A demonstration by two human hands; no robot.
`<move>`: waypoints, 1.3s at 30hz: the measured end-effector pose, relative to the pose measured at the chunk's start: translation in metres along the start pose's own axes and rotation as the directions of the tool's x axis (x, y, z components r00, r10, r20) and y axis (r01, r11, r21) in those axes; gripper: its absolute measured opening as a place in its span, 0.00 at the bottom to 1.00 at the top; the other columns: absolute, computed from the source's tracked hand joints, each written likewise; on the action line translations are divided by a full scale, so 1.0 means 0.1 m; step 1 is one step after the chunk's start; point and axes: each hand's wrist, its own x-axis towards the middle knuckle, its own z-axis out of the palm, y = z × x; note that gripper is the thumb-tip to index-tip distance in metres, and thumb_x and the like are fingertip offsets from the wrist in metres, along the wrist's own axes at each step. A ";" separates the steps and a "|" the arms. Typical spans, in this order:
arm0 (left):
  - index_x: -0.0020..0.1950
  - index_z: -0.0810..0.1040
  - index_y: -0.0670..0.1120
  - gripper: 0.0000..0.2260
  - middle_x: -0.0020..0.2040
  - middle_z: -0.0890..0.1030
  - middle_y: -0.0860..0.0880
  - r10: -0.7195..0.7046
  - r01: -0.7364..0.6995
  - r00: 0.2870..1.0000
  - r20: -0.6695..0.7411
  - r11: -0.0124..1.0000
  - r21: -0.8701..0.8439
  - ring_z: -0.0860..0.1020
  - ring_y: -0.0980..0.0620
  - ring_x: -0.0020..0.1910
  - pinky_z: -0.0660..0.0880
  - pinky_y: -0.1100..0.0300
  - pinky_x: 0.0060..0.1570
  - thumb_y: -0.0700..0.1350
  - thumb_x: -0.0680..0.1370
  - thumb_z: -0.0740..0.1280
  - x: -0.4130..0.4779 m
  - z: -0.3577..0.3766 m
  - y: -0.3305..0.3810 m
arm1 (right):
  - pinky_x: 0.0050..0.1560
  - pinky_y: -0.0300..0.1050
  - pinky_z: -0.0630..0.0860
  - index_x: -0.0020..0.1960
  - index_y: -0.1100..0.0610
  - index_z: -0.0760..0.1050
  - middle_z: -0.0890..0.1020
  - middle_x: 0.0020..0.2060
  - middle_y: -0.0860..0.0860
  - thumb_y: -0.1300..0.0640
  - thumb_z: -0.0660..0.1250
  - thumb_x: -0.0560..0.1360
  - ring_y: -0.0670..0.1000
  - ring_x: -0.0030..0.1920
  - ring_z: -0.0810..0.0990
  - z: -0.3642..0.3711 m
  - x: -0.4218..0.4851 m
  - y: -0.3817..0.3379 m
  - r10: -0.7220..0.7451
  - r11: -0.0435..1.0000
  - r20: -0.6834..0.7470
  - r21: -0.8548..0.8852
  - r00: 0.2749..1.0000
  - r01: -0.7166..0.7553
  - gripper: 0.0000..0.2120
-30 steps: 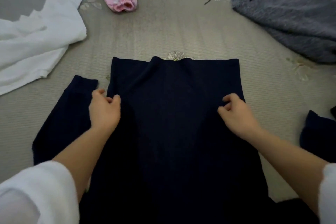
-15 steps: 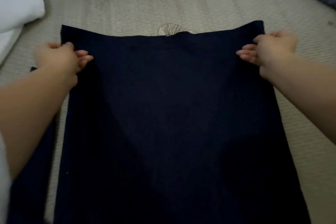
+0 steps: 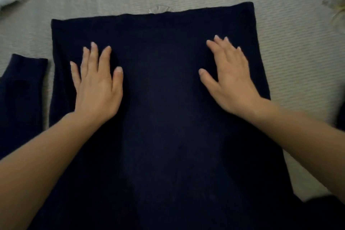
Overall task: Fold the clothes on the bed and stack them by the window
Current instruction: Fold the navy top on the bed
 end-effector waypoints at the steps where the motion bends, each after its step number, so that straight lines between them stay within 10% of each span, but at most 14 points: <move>1: 0.77 0.55 0.48 0.24 0.79 0.51 0.44 0.055 -0.055 0.998 0.010 0.998 -0.017 0.46 0.47 0.77 0.38 0.47 0.72 0.53 0.83 0.50 -0.19 0.01 0.14 | 0.75 0.47 0.41 0.76 0.55 0.57 0.57 0.77 0.52 0.49 0.59 0.79 0.50 0.77 0.49 -0.03 -0.18 -0.03 0.024 0.999 -0.018 0.044 1.000 -0.023 0.28; 12: 0.78 0.52 0.50 0.24 0.79 0.44 0.48 0.376 -0.327 0.848 0.373 0.926 -0.188 0.40 0.51 0.77 0.38 0.51 0.73 0.54 0.82 0.44 -2.58 0.22 1.66 | 0.63 0.50 0.59 0.66 0.59 0.69 0.72 0.65 0.53 0.64 0.69 0.72 0.54 0.66 0.64 -0.85 -2.30 0.56 0.466 0.885 -0.101 0.069 0.879 -0.461 0.24; 21: 0.76 0.61 0.47 0.24 0.77 0.56 0.41 0.402 -0.374 0.824 0.398 0.915 -0.149 0.55 0.43 0.76 0.52 0.43 0.71 0.52 0.81 0.49 -3.45 0.40 2.25 | 0.60 0.45 0.69 0.64 0.62 0.68 0.69 0.64 0.59 0.55 0.67 0.74 0.53 0.56 0.73 -1.30 -2.87 1.38 0.921 0.383 -0.147 0.499 0.360 -0.777 0.21; 25: 0.77 0.58 0.48 0.24 0.77 0.54 0.41 0.371 -0.361 0.847 0.381 0.927 -0.102 0.52 0.45 0.77 0.51 0.47 0.72 0.53 0.81 0.48 -3.49 0.47 2.28 | 0.52 0.45 0.77 0.62 0.60 0.70 0.77 0.56 0.55 0.58 0.72 0.71 0.52 0.52 0.79 -1.29 -2.73 1.42 0.888 0.338 0.104 0.513 0.447 -0.789 0.22; 29: 0.78 0.48 0.50 0.25 0.78 0.47 0.44 0.376 -0.365 0.839 0.394 0.925 -0.105 0.44 0.48 0.77 0.44 0.49 0.73 0.56 0.82 0.44 -3.51 0.50 2.28 | 0.42 0.48 0.82 0.49 0.65 0.79 0.84 0.42 0.58 0.66 0.67 0.69 0.54 0.39 0.84 -1.56 -2.65 1.30 0.795 -0.057 0.451 0.721 0.406 -0.690 0.10; 34: 0.76 0.32 0.50 0.29 0.76 0.32 0.47 0.358 -0.355 0.823 0.442 0.930 -0.091 0.31 0.51 0.75 0.33 0.53 0.71 0.62 0.79 0.36 -3.61 0.49 2.31 | 0.35 0.47 0.82 0.43 0.60 0.78 0.85 0.35 0.55 0.59 0.61 0.76 0.53 0.35 0.85 -2.23 -2.95 1.23 0.766 -0.309 0.454 0.881 0.455 -0.358 0.08; 39: 0.72 0.24 0.51 0.29 0.72 0.23 0.47 0.332 -0.316 0.811 0.481 0.942 -0.115 0.25 0.51 0.72 0.28 0.53 0.69 0.63 0.77 0.31 -3.68 0.47 2.42 | 0.43 0.43 0.82 0.48 0.58 0.78 0.83 0.40 0.53 0.54 0.64 0.72 0.51 0.40 0.84 -2.46 -3.01 0.86 0.778 -0.327 0.357 0.933 0.517 -0.153 0.10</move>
